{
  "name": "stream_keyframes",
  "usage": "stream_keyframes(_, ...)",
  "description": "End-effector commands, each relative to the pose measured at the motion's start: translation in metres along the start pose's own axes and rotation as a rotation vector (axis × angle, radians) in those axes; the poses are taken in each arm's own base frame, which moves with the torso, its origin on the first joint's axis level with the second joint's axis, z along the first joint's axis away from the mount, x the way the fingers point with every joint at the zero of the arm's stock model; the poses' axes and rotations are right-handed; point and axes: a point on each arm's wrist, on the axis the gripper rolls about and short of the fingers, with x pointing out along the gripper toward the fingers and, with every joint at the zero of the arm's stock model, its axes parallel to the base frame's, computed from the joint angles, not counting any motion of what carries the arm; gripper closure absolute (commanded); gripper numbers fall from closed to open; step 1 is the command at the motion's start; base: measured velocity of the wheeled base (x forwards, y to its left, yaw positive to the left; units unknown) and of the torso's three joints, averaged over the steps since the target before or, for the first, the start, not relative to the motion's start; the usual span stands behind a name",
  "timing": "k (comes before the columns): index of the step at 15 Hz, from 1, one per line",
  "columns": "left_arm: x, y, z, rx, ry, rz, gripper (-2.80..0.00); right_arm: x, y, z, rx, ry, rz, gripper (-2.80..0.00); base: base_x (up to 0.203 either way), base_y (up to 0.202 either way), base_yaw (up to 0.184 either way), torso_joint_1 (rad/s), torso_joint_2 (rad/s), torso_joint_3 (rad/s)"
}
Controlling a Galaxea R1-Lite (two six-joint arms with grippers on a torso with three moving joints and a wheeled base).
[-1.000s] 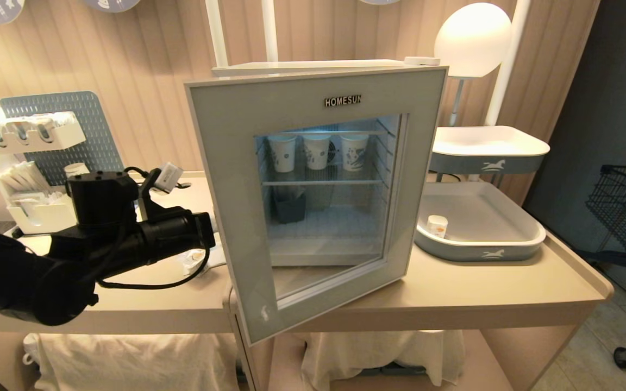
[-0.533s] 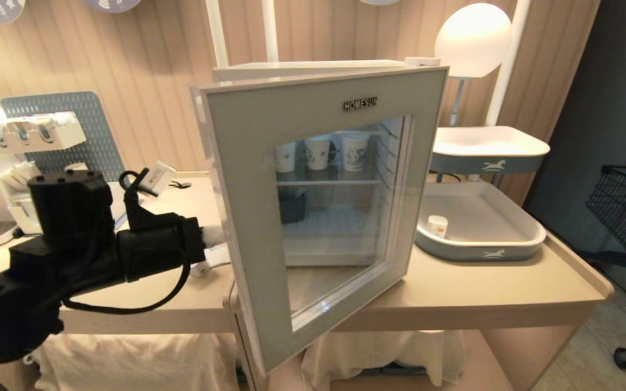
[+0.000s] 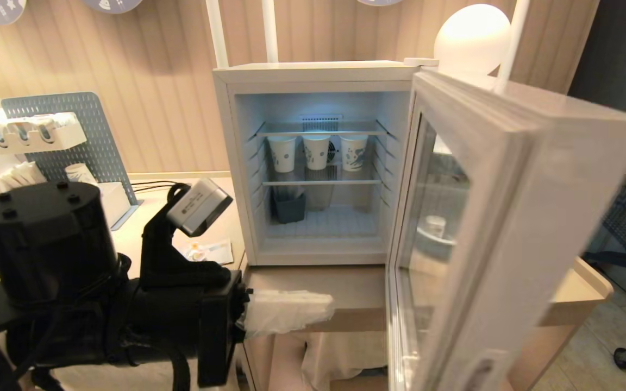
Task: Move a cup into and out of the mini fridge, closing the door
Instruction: Open the freezer door, then put the yoghurt in the freezer
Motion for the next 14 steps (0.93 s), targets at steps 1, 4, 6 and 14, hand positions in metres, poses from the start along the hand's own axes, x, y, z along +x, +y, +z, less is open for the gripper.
stream_keyframes(1, -0.022, -0.004, 0.019, 0.034, -0.123, 0.135, 0.0, 0.0, 0.0, 0.0, 0.0, 0.002, 0.0, 0.0, 0.0, 0.0, 0.0, 0.0, 0.0, 0.0)
stream_keyframes(4, -0.066, -0.023, 0.046, 0.067, -0.235, 0.585, 0.0, 0.0, 0.0, 0.0, 0.0, 0.002, 0.0, 0.0, 0.0, 0.0, 0.0, 0.0, 0.0, 0.0)
stream_keyframes(6, -0.105, -0.073, 0.053, 0.142, -0.343, 0.718, 0.0, 0.0, 0.0, 0.0, 0.0, 0.002, 0.0, 0.0, 0.0, 0.0, 0.0, 0.0, 0.0, 0.0)
stream_keyframes(14, -0.217, -0.205, -0.049, 0.155, -0.594, 1.085, 0.0, 0.0, 0.0, 0.0, 0.0, 0.0, 0.0, 0.0, 0.0, 0.0, 0.0, 0.0, 0.0, 0.0)
